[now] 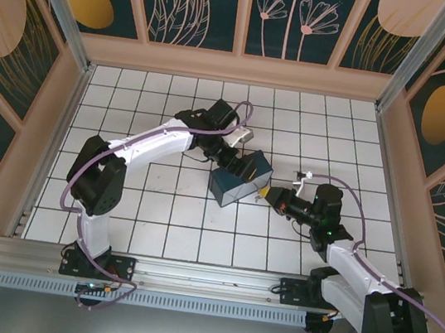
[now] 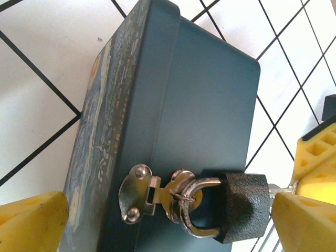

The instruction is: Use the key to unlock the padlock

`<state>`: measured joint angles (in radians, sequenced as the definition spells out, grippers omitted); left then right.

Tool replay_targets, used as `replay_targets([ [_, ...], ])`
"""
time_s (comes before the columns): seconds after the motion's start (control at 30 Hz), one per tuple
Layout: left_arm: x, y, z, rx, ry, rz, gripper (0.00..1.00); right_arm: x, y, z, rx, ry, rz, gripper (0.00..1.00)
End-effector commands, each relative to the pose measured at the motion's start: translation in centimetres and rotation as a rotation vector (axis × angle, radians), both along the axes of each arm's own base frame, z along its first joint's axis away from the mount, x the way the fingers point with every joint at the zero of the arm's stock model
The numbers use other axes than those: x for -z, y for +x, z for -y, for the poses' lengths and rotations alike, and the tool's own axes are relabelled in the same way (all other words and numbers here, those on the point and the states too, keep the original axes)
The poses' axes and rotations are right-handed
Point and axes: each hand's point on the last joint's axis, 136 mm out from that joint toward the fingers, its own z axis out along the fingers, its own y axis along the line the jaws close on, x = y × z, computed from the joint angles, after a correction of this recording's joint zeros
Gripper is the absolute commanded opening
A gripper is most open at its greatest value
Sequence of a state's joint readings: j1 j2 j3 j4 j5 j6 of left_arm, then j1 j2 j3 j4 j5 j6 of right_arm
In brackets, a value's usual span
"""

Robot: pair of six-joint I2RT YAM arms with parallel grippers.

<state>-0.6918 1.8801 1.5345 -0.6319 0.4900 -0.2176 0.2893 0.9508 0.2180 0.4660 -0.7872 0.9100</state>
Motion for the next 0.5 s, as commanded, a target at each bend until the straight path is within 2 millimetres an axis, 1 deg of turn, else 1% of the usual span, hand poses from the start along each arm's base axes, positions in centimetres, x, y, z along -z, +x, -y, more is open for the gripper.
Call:
replay_targets([
  [0.0,-0.5,-0.4,-0.6,-0.006,-0.007,-0.007,0.98,-2.1,0.5,-0.2,-0.013,0.016,0.077,0.00],
  [0.17,1.5,-0.8,-1.0,-0.005,0.031,-0.035,0.97,-2.4,0.5,-0.4,-0.021,0.025,0.084,0.00],
  [0.27,2.4,-0.9,-1.3,-0.008,0.047,-0.044,0.96,-2.4,0.5,-0.4,-0.022,0.027,0.084,0.00],
  [0.47,2.7,-1.2,-1.4,-0.008,0.049,-0.053,0.95,-2.4,0.7,-0.5,-0.025,0.028,0.083,0.00],
])
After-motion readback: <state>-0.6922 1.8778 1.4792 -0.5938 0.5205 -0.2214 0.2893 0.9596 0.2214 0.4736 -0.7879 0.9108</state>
